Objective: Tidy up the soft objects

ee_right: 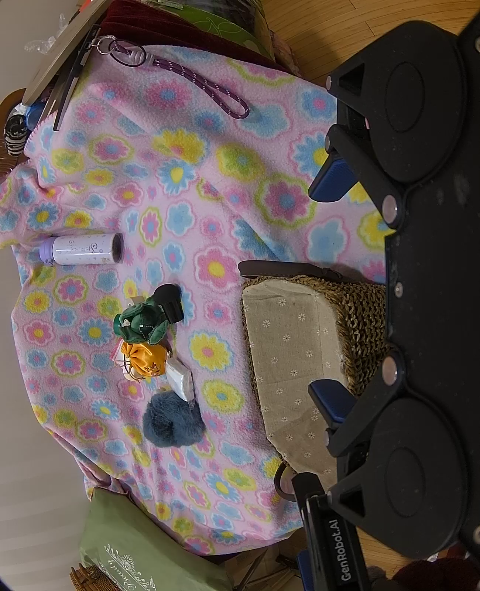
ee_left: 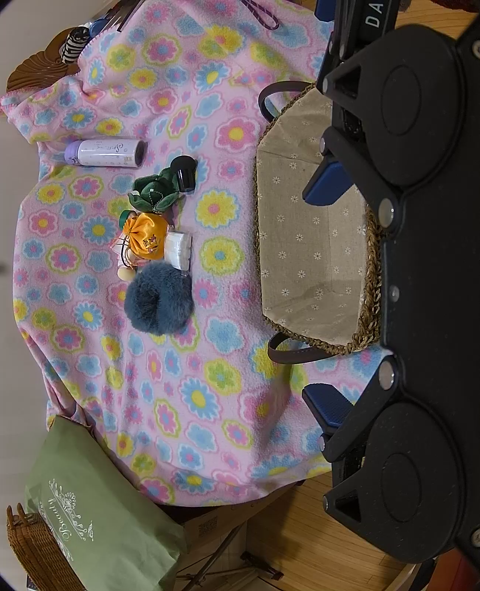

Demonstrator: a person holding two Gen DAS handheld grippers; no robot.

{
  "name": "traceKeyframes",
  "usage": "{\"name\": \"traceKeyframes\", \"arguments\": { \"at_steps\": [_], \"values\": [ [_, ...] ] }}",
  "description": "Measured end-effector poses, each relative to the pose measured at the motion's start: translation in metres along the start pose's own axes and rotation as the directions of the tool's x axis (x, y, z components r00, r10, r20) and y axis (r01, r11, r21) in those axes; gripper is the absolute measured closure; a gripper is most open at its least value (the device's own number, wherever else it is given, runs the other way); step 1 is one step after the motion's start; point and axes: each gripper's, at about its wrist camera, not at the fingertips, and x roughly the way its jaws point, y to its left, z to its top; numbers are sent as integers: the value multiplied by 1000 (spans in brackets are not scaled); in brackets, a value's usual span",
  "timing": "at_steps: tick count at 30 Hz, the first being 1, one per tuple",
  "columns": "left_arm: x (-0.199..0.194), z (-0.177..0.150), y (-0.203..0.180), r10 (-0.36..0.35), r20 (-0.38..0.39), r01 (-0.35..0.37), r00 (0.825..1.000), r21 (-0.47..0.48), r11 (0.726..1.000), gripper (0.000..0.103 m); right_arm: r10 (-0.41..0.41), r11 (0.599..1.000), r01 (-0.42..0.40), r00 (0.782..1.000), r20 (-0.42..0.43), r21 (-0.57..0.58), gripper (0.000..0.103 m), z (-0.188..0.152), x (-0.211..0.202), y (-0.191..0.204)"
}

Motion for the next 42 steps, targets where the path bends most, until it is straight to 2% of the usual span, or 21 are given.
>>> {"name": "traceKeyframes", "arguments": {
  "at_steps": [25, 37, 42],
  "values": [
    [1, -3, 0, -2, -1, 2, 1000, -1, 1000, 3, 0, 1000, 0, 1000, -4, 1, 0, 1, 1, 0],
    [0, -5, -3, -51, 0, 51, 999, -4, 999, 4, -13, 1000, 13, 1000, -14, 7, 0, -10, 10, 0],
    [6, -1, -3, -68, -8, 68, 998, -9, 998, 4, -10, 1000, 10, 1000, -25, 4, 0, 0, 15, 0]
  ]
}}
